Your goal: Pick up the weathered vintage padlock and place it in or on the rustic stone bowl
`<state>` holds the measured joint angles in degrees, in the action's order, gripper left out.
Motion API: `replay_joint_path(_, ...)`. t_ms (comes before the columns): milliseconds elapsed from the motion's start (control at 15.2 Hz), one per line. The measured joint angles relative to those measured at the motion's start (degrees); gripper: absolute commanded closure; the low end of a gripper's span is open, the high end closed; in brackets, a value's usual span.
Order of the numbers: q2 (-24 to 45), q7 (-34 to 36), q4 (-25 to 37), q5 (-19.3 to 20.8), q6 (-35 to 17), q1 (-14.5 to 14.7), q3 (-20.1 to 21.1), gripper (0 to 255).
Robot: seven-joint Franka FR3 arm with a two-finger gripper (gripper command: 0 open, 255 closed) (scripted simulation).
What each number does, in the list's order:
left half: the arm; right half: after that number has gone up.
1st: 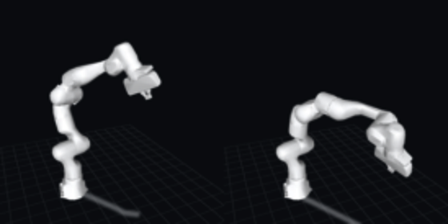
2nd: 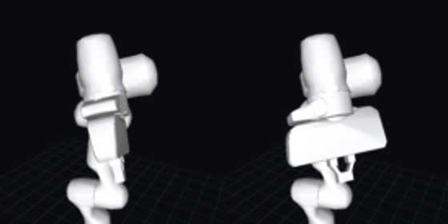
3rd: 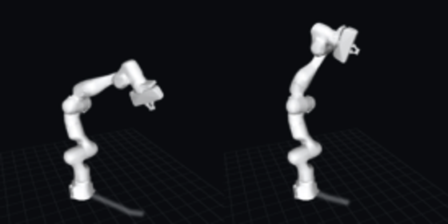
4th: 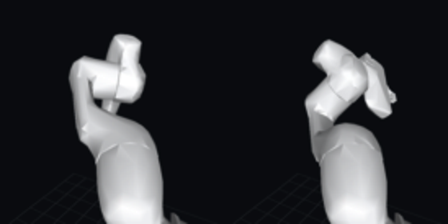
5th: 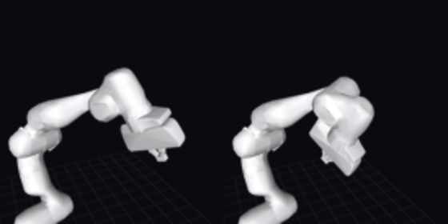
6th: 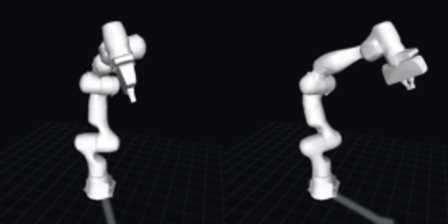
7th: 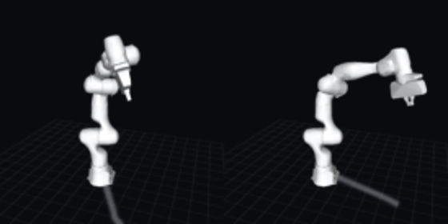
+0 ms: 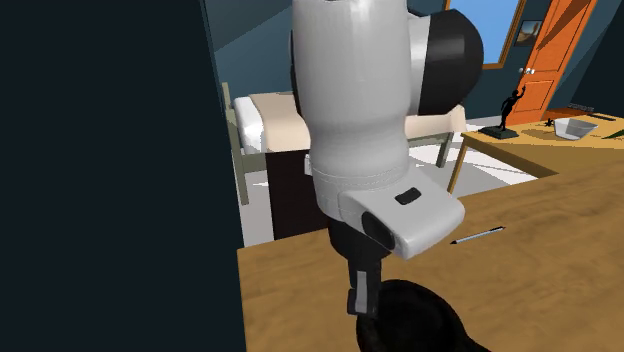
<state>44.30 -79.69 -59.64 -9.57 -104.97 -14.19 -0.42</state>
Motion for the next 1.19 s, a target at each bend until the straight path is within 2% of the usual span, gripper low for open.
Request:
replay_joint_path(330,0.2,0.5,3.8,0.1,3.6,-0.1,0.0,255)
replay_joint_path(528,-2.9,1.8,-1.4,0.2,1.3,1.4,0.2,255)
replay_joint_path(792,-4.3,1.5,-6.3,0.1,-2.3,1.7,0.2,255)
replay_joint_path(1188,-3.0,1.1,-8.7,-0.1,-5.9,1.8,0.3,255)
